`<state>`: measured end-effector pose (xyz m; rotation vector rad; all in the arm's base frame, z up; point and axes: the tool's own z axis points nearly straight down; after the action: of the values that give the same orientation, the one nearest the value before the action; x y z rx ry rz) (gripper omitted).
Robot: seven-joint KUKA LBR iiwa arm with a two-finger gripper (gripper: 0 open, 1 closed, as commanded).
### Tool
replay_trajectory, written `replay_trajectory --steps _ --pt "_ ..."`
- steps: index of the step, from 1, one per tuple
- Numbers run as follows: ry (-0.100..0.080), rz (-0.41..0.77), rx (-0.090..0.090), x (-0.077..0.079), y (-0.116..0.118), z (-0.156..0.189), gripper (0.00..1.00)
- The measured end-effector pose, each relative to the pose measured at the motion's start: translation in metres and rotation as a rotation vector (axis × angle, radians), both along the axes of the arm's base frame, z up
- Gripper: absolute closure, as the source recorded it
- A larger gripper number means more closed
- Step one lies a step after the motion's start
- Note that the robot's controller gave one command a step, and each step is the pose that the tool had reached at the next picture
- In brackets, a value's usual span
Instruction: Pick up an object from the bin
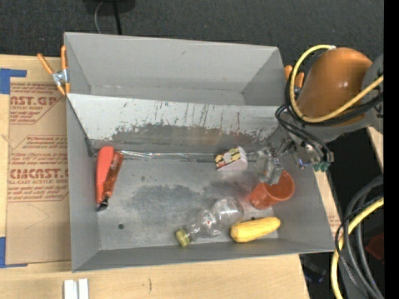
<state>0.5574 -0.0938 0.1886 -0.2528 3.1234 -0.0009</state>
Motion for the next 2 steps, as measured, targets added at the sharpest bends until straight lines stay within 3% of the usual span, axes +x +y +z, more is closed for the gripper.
replay_trajectory --steps 1,2 --pt "0.003 -0.108 0.002 0.0337 -0.0296 -0.0171 0.00" --pt "0.003 -0.108 0.002 0.0335 -0.0291 -0.0167 0.00"
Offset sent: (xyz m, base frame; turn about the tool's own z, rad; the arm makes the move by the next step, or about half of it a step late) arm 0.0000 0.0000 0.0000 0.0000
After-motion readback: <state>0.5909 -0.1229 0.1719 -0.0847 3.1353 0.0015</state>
